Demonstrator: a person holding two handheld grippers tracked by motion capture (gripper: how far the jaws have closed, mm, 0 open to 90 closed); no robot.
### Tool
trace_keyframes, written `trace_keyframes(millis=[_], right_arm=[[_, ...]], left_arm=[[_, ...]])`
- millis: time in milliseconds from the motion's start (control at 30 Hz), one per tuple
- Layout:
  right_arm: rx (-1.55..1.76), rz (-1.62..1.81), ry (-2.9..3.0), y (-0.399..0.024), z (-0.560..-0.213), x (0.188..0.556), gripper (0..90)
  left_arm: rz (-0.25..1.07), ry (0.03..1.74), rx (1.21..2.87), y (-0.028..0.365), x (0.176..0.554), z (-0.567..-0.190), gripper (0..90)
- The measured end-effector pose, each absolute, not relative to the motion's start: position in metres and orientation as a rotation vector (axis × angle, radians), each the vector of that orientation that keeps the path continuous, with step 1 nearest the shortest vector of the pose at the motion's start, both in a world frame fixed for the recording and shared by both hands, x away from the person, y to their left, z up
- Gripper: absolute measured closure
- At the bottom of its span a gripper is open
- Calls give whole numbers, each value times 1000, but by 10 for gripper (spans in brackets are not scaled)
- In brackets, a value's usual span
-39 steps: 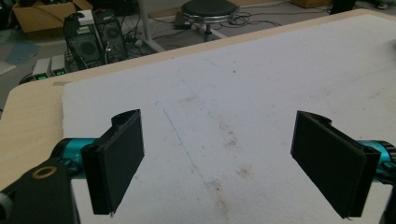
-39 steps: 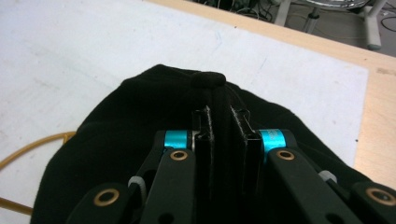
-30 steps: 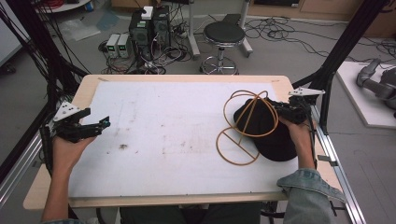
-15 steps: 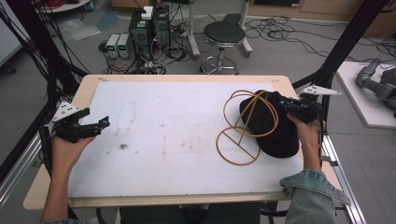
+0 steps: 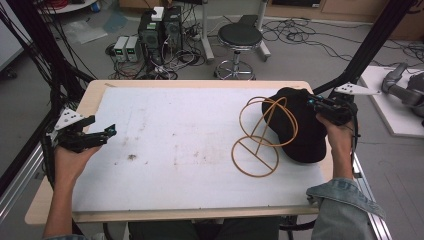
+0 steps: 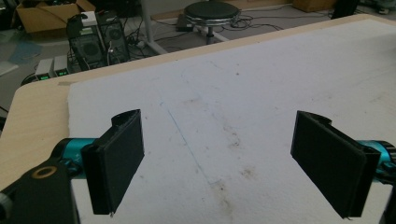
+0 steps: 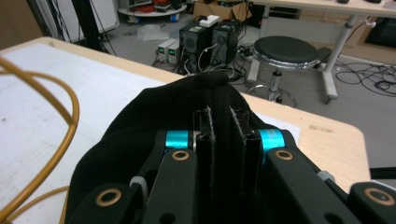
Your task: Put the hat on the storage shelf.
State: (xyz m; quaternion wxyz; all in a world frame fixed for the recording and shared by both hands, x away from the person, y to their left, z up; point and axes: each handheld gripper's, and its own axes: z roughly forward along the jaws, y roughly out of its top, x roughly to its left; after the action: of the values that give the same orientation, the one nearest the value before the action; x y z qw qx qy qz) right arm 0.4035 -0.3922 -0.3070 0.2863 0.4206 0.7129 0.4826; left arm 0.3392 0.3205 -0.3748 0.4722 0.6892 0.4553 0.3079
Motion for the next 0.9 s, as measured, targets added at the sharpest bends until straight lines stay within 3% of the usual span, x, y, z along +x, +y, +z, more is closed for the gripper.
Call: trace_keyframes(millis=[900], right_arm=[[1118,1329,1797,-423,-259,403,826]], left_arm=[[751,1123,1686,322,339,-375,175]])
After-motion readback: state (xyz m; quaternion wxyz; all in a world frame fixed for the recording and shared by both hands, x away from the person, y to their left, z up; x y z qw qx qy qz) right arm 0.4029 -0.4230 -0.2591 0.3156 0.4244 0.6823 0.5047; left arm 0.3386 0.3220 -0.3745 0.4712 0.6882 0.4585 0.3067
